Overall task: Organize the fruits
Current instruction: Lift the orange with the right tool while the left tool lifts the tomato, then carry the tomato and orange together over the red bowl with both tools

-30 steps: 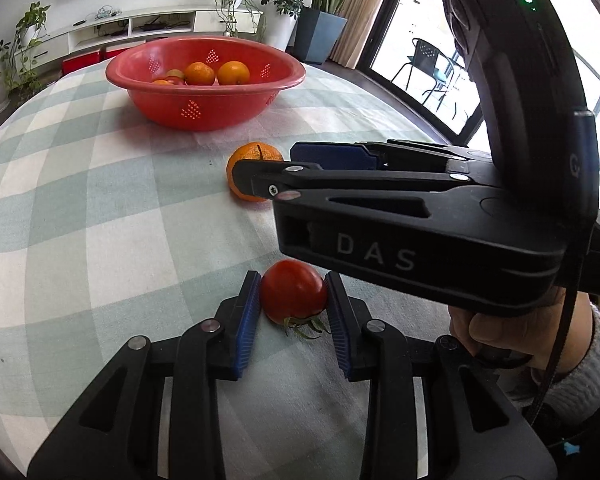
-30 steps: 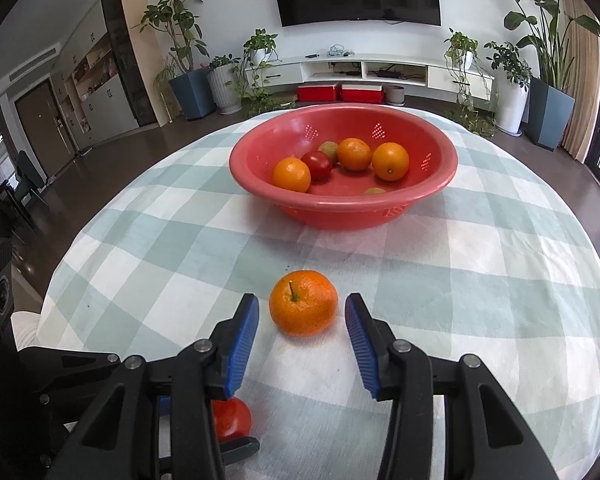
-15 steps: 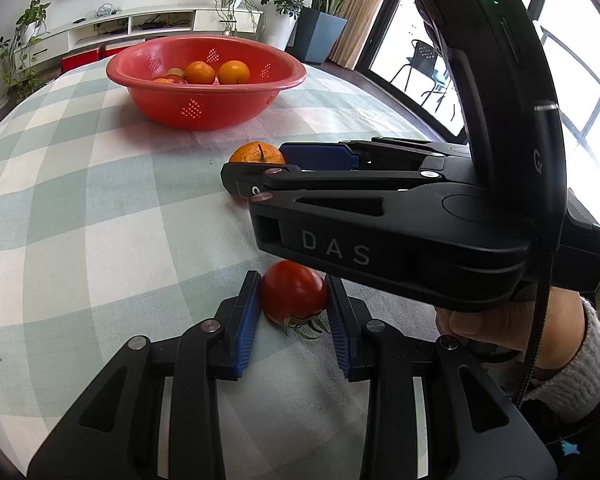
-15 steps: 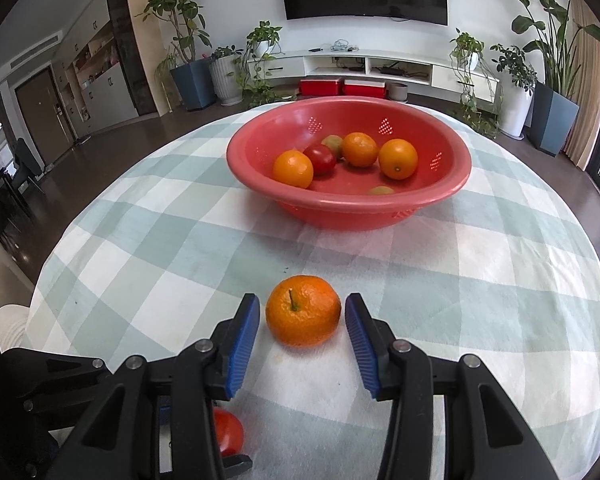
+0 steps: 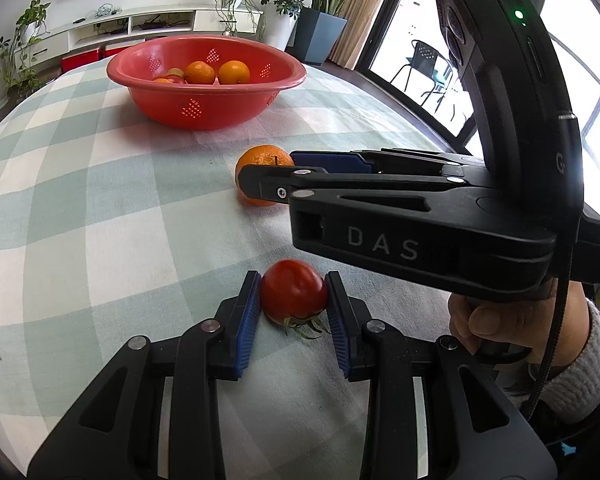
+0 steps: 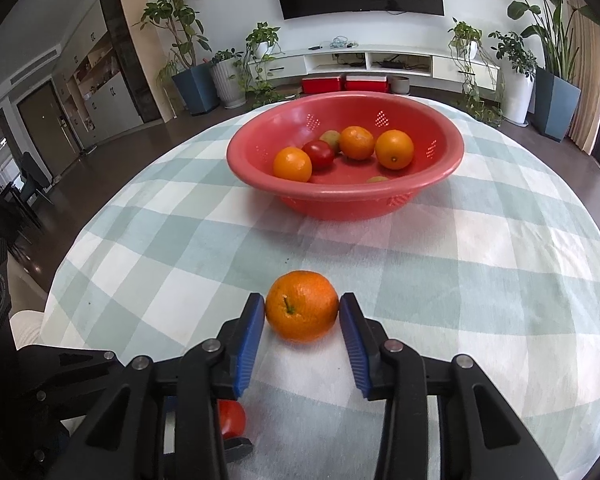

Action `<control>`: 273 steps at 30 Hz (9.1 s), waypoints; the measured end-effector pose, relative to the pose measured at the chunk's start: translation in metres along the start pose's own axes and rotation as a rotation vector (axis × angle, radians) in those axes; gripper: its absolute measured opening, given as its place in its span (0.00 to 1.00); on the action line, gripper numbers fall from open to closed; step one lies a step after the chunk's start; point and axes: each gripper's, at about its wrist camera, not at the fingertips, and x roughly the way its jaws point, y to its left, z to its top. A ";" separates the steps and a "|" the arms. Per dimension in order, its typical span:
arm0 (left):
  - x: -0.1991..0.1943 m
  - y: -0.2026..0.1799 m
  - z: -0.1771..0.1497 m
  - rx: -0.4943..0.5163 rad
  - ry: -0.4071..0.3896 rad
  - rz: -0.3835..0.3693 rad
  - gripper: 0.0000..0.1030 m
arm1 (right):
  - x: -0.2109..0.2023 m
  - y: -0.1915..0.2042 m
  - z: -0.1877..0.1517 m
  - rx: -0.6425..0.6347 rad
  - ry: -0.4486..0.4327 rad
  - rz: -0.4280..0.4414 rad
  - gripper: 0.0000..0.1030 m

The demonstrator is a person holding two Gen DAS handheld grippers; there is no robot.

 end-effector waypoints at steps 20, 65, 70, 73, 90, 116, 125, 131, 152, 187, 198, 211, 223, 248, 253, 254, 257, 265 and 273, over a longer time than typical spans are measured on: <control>0.000 0.003 0.001 -0.011 -0.002 0.002 0.29 | -0.007 -0.001 -0.004 0.012 -0.016 -0.017 0.35; 0.000 0.002 -0.001 -0.008 -0.007 0.006 0.29 | -0.002 -0.015 -0.014 0.092 0.013 0.051 0.40; -0.001 0.002 -0.001 -0.006 -0.009 0.007 0.29 | -0.010 -0.019 -0.021 0.126 0.011 0.073 0.40; -0.002 0.001 -0.001 -0.003 -0.011 0.006 0.29 | -0.014 -0.021 -0.024 0.143 0.010 0.084 0.40; -0.012 0.001 0.003 -0.010 -0.036 0.012 0.29 | -0.035 -0.028 -0.027 0.203 -0.022 0.126 0.40; -0.030 0.008 0.011 -0.041 -0.078 0.011 0.29 | -0.057 -0.024 -0.011 0.208 -0.079 0.164 0.40; -0.038 0.011 0.016 -0.053 -0.094 0.007 0.29 | -0.064 -0.024 -0.003 0.203 -0.101 0.168 0.40; -0.043 0.011 0.025 -0.050 -0.109 0.011 0.29 | -0.066 -0.025 0.000 0.206 -0.107 0.171 0.40; -0.054 0.025 0.054 -0.077 -0.149 0.012 0.29 | -0.065 -0.028 0.019 0.212 -0.128 0.186 0.40; -0.058 0.026 0.087 -0.058 -0.169 0.024 0.29 | -0.059 -0.030 0.032 0.213 -0.134 0.190 0.40; -0.056 0.025 0.093 -0.052 -0.168 0.028 0.29 | -0.056 -0.031 0.035 0.214 -0.133 0.190 0.40; -0.055 0.026 0.095 -0.051 -0.167 0.026 0.29 | -0.057 -0.031 0.034 0.214 -0.132 0.188 0.40; -0.054 0.026 0.099 -0.053 -0.168 0.027 0.29 | -0.057 -0.032 0.035 0.214 -0.131 0.188 0.40; -0.051 0.029 0.103 -0.060 -0.166 0.030 0.29 | -0.056 -0.032 0.038 0.215 -0.126 0.188 0.40; -0.051 0.030 0.103 -0.060 -0.165 0.030 0.29 | -0.055 -0.032 0.039 0.215 -0.125 0.188 0.40; -0.051 0.030 0.103 -0.060 -0.165 0.029 0.29 | -0.055 -0.032 0.039 0.215 -0.125 0.188 0.40; -0.050 0.031 0.104 -0.062 -0.164 0.029 0.29 | -0.055 -0.033 0.040 0.217 -0.125 0.189 0.40; -0.047 0.031 0.105 -0.066 -0.157 0.030 0.29 | -0.055 -0.033 0.041 0.217 -0.124 0.188 0.40; -0.043 0.033 0.107 -0.071 -0.150 0.037 0.29 | -0.052 -0.033 0.043 0.218 -0.118 0.185 0.40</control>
